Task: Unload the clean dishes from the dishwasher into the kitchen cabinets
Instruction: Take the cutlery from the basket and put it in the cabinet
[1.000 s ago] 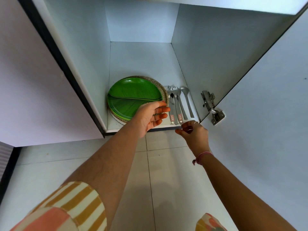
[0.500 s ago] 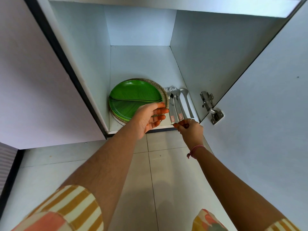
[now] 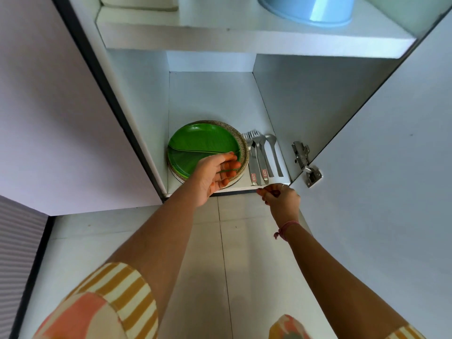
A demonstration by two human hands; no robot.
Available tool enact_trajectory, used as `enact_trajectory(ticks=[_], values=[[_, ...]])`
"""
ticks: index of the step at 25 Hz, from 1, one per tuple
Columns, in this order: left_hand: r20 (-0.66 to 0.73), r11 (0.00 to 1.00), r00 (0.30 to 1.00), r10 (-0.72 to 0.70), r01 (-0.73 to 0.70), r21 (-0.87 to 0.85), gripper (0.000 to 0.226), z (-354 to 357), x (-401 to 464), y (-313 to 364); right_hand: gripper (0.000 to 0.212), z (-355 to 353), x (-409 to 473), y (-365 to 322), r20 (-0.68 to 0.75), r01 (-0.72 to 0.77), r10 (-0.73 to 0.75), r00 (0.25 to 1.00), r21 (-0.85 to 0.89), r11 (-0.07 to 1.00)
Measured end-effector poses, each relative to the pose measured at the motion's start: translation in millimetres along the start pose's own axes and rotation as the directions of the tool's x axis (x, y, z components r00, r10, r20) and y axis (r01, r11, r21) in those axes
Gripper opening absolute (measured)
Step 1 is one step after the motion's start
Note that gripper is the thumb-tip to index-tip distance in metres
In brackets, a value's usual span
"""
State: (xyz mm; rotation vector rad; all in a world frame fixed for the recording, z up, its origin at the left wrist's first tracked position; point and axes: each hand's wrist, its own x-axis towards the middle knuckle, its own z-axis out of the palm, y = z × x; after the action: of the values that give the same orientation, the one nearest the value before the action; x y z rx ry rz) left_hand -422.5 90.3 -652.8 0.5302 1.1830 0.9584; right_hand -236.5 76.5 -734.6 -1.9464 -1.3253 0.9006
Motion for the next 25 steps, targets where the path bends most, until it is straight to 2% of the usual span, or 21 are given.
enact_trajectory(ticks=[4, 9, 16, 20, 25], values=[[-0.094, 0.992, 0.988, -0.125, 0.126, 0.001, 0.013, 3.2, -41.5, 14.4, 0.015, -22.5, -48.1, -34.3, 0.09, -0.041, 0.043, 0.995, -0.031, 0.999], [-0.216, 0.971, 0.946, -0.24, 0.238, -0.036, 0.009, 22.7, -113.6, 62.7, 0.02, -74.8, -98.3, -116.4, 0.105, -0.078, 0.084, 0.991, -0.066, 0.995], [-0.423, 0.969, 0.875, -0.236, 0.246, -0.03, 0.012, 68.1, -250.0, 162.1, 0.019, -208.0, -192.8, -246.9, 0.154, -0.113, 0.116, 0.981, -0.029, 0.993], [-0.453, 0.958, 0.845, -0.284, 0.27, -0.097, 0.011, 117.9, -366.1, 225.9, 0.019, -306.7, -262.4, -326.8, 0.183, -0.056, 0.06, 0.981, -0.026, 0.998], [-0.415, 0.957, 0.863, -0.288, 0.253, -0.139, 0.015, 176.0, -489.0, 262.3, 0.012, -419.2, -324.1, -390.9, 0.172, 0.151, -0.137, 0.976, -0.068, 0.986]])
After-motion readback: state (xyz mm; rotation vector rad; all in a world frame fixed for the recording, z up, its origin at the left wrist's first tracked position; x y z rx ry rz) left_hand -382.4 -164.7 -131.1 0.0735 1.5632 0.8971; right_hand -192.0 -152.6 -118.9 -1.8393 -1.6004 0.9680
